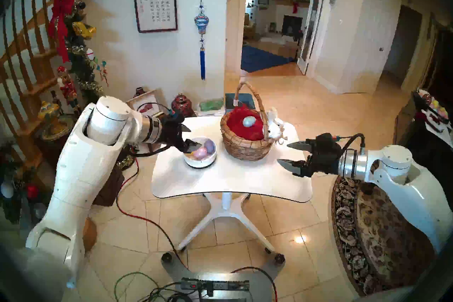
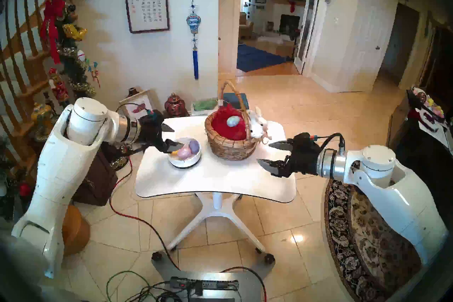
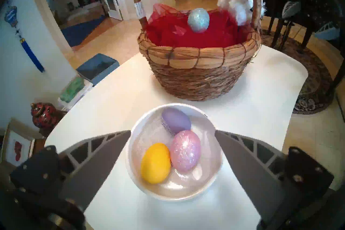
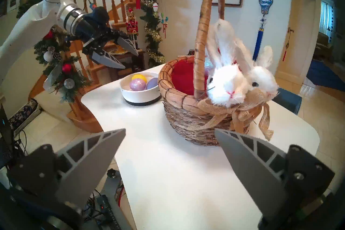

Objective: Put easter egg into basket

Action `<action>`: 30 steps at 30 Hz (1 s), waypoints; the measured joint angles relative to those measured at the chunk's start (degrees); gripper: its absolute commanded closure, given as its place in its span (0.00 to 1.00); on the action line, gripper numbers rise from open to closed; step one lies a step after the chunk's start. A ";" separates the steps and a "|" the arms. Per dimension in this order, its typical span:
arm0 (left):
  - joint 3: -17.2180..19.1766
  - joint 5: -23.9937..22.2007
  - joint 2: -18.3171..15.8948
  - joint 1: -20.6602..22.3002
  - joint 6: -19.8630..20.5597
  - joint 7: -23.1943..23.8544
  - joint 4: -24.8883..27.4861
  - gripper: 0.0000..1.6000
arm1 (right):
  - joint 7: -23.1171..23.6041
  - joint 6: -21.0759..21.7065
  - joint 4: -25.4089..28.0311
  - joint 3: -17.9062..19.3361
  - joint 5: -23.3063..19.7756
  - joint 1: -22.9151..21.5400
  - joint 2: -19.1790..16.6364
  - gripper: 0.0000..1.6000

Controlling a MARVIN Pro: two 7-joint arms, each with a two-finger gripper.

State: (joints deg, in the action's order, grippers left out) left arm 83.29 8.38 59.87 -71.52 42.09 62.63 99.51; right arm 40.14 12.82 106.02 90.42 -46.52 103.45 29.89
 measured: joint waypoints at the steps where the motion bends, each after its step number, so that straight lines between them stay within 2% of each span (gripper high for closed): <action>1: 0.02 0.22 0.00 -0.66 0.44 -0.41 0.72 0.00 | 0.00 0.00 0.00 0.01 0.00 0.00 0.00 0.00; 6: -0.15 0.08 -0.05 -1.88 1.73 -1.31 0.96 0.00 | 0.00 0.00 0.00 0.02 -0.01 0.00 0.00 0.00; 11: -1.57 -0.61 -0.10 -1.55 2.22 -1.85 -1.67 0.00 | -0.01 0.00 0.01 0.03 -0.01 0.00 0.00 0.00; 20: -3.55 -1.93 -0.39 -0.44 1.71 -1.80 -4.25 0.00 | -0.01 0.00 0.01 0.03 -0.02 0.01 0.00 0.00; 30: -5.23 -2.58 -0.73 0.63 0.92 -1.12 -4.35 0.00 | -0.01 0.00 0.01 0.03 -0.02 0.01 0.00 0.00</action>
State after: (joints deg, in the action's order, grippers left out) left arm 78.06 5.81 59.14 -70.88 43.01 61.51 95.16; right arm 40.14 12.81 106.02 90.45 -46.53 103.46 29.89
